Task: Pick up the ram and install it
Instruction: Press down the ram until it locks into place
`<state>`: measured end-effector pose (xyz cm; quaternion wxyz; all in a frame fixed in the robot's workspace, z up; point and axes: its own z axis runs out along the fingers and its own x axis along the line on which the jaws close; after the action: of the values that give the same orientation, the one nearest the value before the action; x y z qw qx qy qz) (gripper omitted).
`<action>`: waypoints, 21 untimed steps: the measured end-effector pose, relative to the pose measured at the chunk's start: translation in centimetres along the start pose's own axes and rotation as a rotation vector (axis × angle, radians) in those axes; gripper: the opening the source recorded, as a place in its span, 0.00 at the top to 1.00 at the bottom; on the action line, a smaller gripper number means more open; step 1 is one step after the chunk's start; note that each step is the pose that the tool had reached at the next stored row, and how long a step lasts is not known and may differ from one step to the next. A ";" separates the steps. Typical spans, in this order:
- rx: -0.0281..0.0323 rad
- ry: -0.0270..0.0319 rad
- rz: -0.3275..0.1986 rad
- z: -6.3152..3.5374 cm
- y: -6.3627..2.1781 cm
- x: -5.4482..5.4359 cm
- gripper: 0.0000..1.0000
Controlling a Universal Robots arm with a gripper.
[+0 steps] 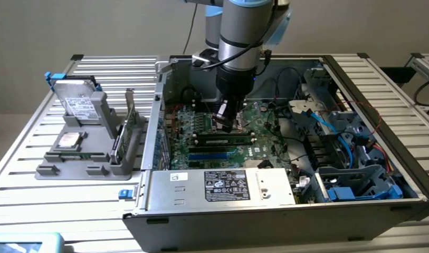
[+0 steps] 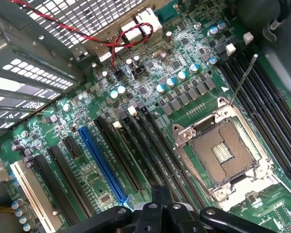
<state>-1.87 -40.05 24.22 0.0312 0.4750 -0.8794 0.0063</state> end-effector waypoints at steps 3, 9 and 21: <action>-0.0015 -0.0007 0.028 0.00 0.01 0.0 0.89; -0.0069 -0.0023 0.117 0.00 0.01 0.0 0.89; -0.0151 -0.0075 0.289 0.22 0.00 0.0 0.89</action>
<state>-1.87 -40.04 24.00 0.0303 0.3430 -0.9388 0.0024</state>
